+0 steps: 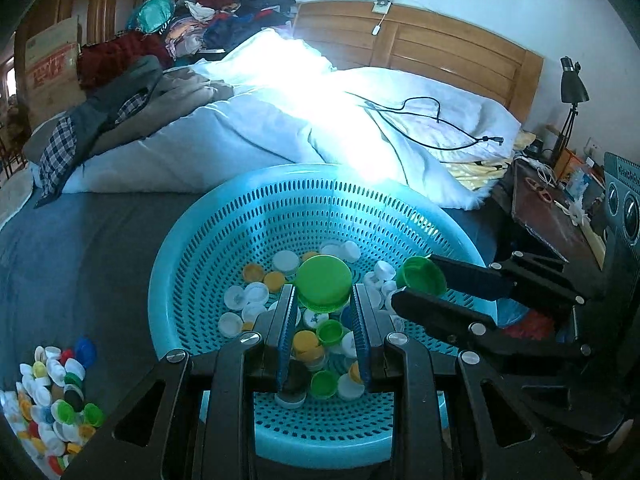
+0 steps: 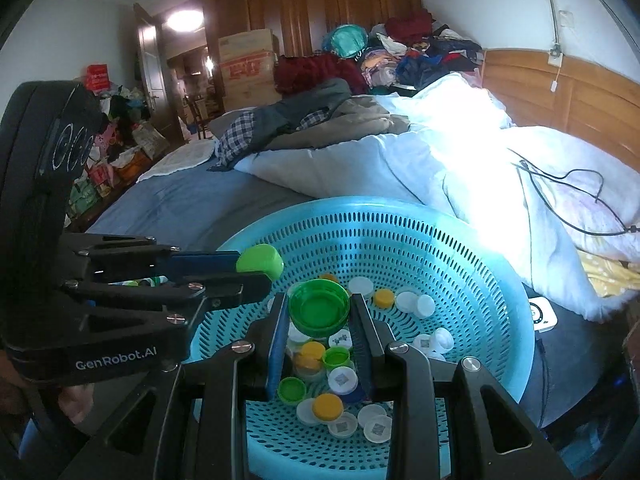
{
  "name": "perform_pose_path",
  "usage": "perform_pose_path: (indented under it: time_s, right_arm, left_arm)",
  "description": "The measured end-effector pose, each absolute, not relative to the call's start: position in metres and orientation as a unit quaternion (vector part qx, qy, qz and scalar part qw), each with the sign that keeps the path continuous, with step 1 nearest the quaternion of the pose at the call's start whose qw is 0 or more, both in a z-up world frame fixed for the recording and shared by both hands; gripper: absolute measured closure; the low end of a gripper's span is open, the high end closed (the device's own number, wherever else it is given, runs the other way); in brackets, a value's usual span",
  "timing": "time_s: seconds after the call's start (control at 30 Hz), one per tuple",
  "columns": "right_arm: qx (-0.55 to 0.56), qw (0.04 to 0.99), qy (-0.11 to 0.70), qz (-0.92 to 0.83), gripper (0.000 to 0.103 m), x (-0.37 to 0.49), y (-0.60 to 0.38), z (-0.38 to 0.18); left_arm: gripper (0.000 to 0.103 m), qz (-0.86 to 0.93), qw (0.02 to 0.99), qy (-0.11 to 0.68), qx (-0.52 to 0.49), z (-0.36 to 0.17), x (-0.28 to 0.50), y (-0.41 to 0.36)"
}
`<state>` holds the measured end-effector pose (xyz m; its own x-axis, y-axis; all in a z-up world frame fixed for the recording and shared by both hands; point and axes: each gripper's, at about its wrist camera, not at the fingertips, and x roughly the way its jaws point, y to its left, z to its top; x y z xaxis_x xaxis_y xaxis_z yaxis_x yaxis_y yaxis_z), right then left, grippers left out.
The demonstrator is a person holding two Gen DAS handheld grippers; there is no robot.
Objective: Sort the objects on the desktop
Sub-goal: 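Carry both green caps over the blue basket and open both tools, then move back to the pile and grasp a white cap with the left tool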
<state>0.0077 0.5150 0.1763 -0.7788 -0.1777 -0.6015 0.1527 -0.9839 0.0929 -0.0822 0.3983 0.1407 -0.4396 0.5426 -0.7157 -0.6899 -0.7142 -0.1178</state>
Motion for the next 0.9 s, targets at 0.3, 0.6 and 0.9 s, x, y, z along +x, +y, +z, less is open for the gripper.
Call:
perform_pose_path:
  time_s: [0.3, 0.6, 0.9]
  right_arm:
    - [0.314, 0.053, -0.021, -0.948, 0.034, 0.005, 0.521, 0.177]
    - [0.299, 0.088, -0.015, -0.950, 0.013, 0.028, 0.493, 0.180]
    - [0.309, 0.155, 0.060, -0.936, 0.000, 0.061, 0.396, 0.161]
  left_arm:
    - [0.044, 0.859, 0.341, 0.074, -0.375, 0.142, -0.092, 0.381]
    - [0.033, 0.912, 0.231, -0.001, -0.338, 0.140, -0.094, 0.211]
    - [0.031, 0.926, -0.033, -0.052, -0.372, 0.065, -0.066, -0.060]
